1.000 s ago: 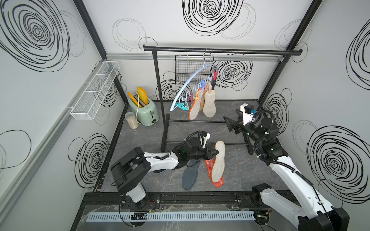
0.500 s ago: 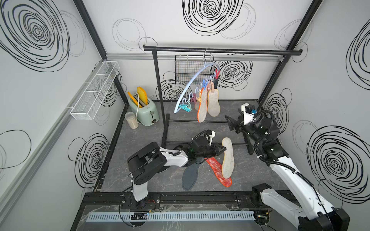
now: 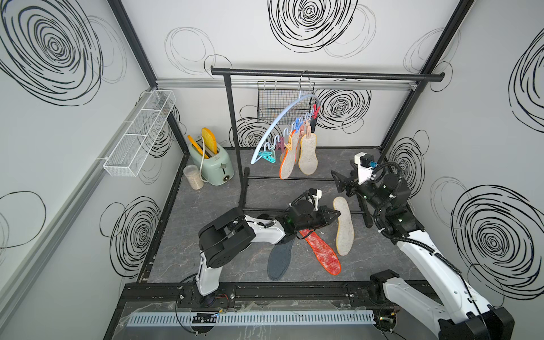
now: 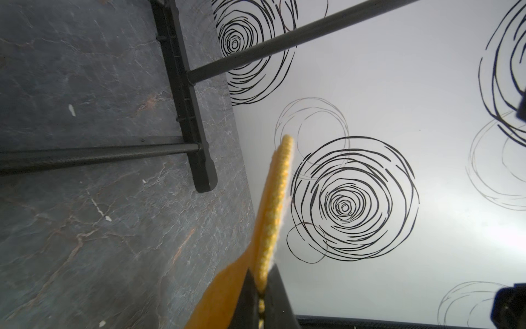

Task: Take the shoe insoles off the hanger
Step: Place the insole at the center of the board.

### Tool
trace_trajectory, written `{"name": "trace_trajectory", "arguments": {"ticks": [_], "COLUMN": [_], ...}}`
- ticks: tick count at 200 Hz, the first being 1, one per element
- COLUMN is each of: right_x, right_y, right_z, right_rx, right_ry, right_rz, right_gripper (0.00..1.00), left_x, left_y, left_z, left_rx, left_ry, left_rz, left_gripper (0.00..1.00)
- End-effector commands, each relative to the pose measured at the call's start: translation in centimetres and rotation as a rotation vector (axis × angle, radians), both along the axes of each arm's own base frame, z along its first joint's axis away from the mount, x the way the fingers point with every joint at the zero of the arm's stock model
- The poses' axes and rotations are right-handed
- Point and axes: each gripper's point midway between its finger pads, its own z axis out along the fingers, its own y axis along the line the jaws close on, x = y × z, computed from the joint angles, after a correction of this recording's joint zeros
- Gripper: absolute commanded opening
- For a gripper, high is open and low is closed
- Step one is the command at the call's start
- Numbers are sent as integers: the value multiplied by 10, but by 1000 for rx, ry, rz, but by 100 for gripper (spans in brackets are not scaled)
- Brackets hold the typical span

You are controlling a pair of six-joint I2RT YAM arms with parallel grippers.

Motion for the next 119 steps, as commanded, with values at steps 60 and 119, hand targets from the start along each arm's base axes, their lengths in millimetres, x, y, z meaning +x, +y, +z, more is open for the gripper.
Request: {"name": "trace_trajectory", "arguments": {"ticks": [60, 119], "right_x": [-3, -2], "right_y": [-2, 0], "right_z": [3, 0], "right_rx": [-7, -4], "right_ry": [-20, -14], "right_rz": [-8, -1], "right_gripper": [87, 87], "left_x": [5, -19], "left_y": [-20, -4], "left_z": [-48, -62], "left_rx": [172, 373], "left_ry": [3, -81], "left_rz": [-19, -93], "left_gripper": [41, 53]}}
